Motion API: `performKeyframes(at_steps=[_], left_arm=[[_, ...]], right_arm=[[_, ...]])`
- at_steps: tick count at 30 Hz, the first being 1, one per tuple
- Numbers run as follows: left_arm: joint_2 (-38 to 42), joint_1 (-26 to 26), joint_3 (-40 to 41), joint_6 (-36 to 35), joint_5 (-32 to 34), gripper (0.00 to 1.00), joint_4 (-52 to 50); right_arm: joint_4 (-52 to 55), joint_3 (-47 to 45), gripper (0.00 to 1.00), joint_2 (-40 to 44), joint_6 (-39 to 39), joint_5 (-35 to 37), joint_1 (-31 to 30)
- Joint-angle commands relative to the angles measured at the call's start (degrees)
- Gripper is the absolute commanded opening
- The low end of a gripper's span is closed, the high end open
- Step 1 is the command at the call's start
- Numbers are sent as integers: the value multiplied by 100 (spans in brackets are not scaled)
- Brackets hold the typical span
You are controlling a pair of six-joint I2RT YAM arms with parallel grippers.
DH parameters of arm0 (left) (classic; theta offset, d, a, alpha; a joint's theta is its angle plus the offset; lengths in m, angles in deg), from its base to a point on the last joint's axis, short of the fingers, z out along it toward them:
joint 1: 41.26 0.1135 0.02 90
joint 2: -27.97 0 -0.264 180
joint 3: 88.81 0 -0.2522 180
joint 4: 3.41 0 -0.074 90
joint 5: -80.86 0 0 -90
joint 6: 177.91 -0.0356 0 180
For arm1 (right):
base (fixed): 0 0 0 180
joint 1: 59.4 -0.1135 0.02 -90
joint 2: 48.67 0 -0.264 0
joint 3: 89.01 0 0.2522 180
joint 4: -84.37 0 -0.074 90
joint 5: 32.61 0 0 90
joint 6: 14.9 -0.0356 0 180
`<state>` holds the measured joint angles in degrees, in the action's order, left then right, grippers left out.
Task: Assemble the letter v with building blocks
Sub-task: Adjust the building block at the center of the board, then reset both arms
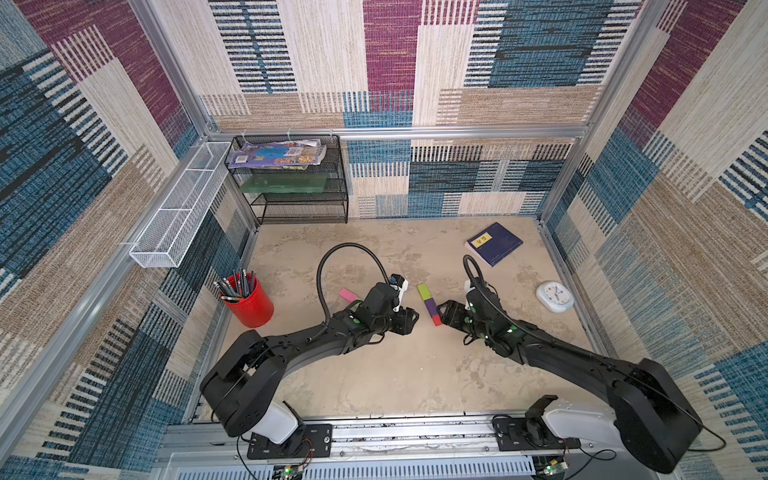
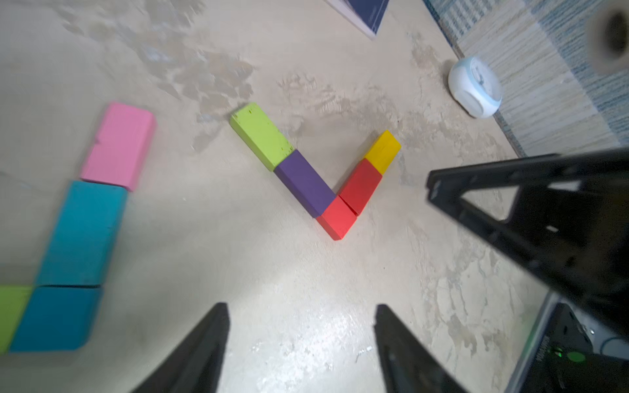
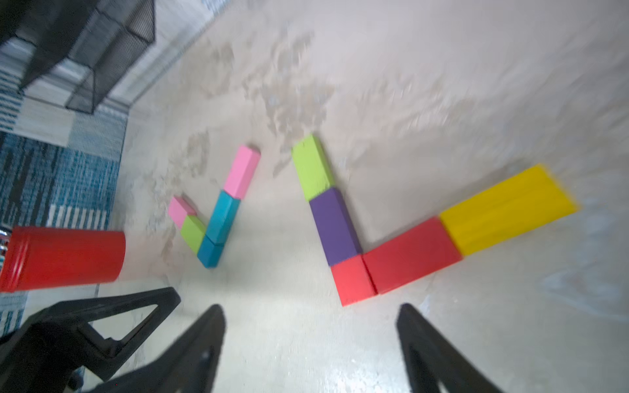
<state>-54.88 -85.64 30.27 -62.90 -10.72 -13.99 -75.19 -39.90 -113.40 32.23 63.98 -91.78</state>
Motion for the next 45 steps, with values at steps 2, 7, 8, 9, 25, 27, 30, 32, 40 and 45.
performKeyframes(at_steps=[2,7,8,9,25,27,30,32,40,45], left_arm=[[1171,101,453,-428,1856,99,-353],[3270,531,2001,-1045,3431,99,672],[3583,667,2234,-1089,3638,99,768],[3891,845,2425,-1104,3820,99,717],[2820,3219,2835,-1978,2774,99,1591],[2055,3685,2874,-1930,2059,99,2101],[1416,4006,2578,-1870,1310,99,2288],[1061,4110,2480,-1869,1027,99,2643],[1333,4394,2810,-1983,267,93,3074],[2342,4396,3551,-2298,1612,94,3600]], right_arm=[[946,161,95,872,804,1840,449],[-239,-666,95,1688,1054,2768,1768],[-548,-876,95,1763,1060,2739,1974],[-892,-1137,95,1817,1068,2684,2158],[-3172,-1573,95,-124,2670,2319,2702],[-3654,-1657,95,-458,2835,2228,2655],[-4118,-1662,95,-607,3132,2239,2556],[-4696,-1829,95,-611,3127,1834,2697],[-5222,-1791,95,-909,3194,416,3169],[-5548,-2237,95,-478,3029,979,3219]])
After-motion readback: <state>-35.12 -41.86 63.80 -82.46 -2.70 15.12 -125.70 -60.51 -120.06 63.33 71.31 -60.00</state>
